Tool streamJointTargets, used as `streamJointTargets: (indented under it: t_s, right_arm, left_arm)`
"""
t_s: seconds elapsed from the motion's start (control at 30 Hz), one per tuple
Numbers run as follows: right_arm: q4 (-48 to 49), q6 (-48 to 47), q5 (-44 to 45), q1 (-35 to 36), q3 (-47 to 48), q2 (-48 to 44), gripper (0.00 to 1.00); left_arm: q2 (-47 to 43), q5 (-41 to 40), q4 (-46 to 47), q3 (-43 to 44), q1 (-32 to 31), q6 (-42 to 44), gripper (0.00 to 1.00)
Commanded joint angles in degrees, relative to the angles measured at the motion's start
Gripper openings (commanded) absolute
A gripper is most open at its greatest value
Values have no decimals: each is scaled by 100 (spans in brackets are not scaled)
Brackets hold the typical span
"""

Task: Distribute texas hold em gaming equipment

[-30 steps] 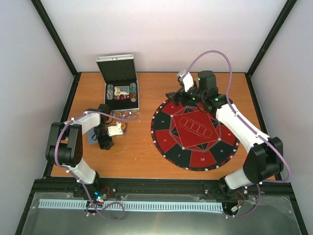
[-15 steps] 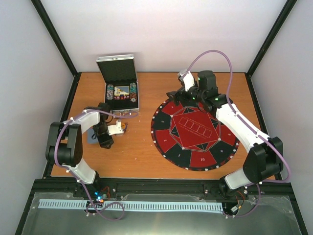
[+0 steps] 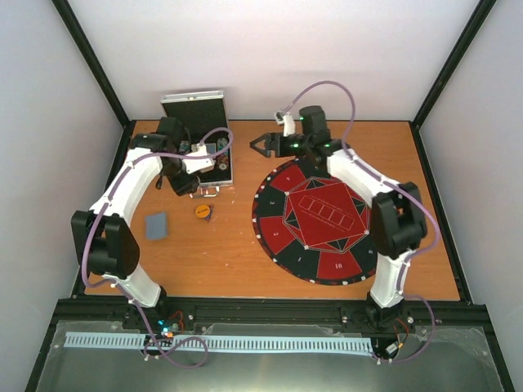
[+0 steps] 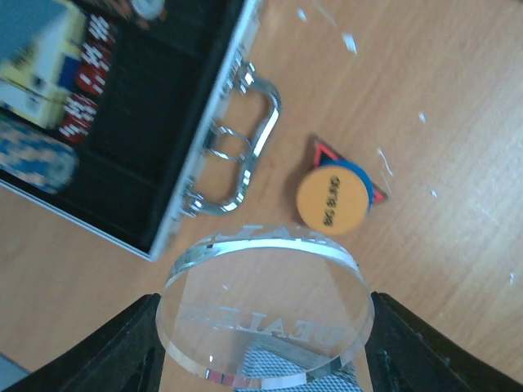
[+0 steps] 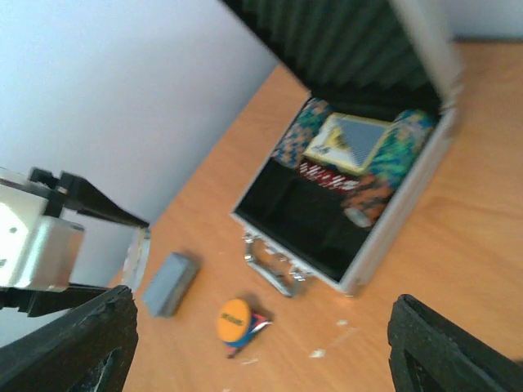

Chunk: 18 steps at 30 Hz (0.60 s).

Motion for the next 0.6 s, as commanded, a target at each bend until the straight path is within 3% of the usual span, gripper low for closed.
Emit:
streamJointTargets:
  t_s: [0.0,0.2,0.57]
  right_arm:
    - [606,1130,-1204,420,633,667,82]
    - [887,1448,-1346,822,1150,1340,77]
    - [930,1710,-1631,1087,1741,2029,67]
  left_arm:
    - [72,-193,-115,677,-311,-211,46]
    - [172,-61,-48,1079,-660,-174,46]
    - [474,241,12,1501,-676,-305,43]
